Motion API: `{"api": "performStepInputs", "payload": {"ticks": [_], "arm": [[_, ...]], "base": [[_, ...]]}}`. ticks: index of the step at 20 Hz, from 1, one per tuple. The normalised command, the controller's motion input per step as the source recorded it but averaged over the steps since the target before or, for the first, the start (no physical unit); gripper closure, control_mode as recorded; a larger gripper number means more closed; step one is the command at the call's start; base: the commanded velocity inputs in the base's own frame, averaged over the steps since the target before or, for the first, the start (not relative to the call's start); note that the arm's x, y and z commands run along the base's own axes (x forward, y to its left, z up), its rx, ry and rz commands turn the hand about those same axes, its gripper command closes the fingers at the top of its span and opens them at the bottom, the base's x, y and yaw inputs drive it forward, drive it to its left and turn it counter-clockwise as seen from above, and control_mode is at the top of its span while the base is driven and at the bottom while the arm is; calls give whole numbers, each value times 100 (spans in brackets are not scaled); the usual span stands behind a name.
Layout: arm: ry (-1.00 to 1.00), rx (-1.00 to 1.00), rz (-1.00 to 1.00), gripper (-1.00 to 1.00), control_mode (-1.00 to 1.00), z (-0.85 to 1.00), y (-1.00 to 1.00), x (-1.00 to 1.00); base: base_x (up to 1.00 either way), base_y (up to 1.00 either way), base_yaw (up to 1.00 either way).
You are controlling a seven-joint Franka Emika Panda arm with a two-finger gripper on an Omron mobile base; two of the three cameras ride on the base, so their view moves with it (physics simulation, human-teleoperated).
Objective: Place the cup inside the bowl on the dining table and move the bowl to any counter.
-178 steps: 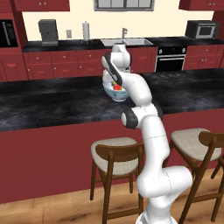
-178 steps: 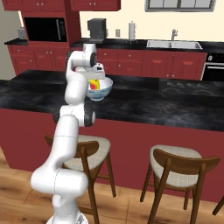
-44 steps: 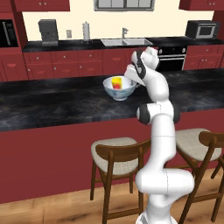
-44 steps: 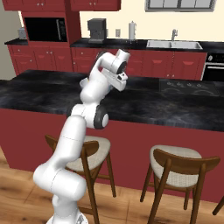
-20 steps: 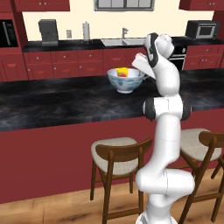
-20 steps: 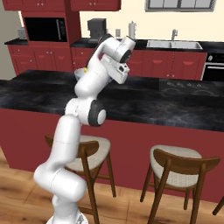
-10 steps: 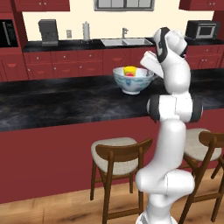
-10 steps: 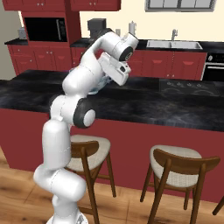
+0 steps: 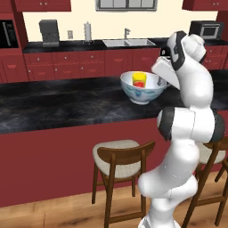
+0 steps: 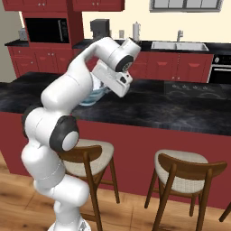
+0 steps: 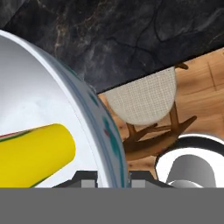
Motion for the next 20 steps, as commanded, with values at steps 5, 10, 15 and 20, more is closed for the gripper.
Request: {"api": "performStepInputs", "payload": {"ticks": [5,10,15,20], "arm": [[-3,0,1,100,-100,13,0,-93],[0,0,0,100,-100,8,0,-94],[0,0,0,100,-100,4,0,-84],[0,0,0,100,-100,0,0,-48]], "base": [[0,0,0],[0,0,0],[0,0,0],[0,0,0]]}}
